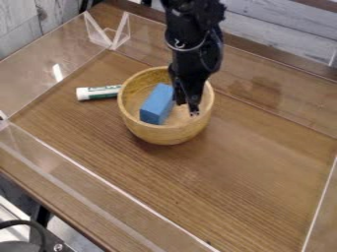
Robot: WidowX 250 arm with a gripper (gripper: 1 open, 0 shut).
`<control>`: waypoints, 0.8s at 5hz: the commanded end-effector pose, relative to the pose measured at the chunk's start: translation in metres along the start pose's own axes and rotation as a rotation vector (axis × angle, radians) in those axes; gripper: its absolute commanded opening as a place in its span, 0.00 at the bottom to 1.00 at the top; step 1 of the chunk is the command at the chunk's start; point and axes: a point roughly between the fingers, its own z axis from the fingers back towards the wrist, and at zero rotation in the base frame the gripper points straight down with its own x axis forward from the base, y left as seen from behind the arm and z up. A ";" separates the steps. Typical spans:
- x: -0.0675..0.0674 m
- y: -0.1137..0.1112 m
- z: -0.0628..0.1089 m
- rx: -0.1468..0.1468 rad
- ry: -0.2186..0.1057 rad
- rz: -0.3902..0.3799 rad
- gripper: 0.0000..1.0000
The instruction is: Put the blue block in the brown bowl
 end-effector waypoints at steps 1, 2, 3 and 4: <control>0.013 0.011 0.020 0.045 -0.057 0.004 0.00; 0.015 0.011 0.024 0.041 -0.062 0.005 0.00; 0.017 0.011 0.029 0.038 -0.064 0.006 0.00; 0.018 0.012 0.033 0.032 -0.066 0.004 0.00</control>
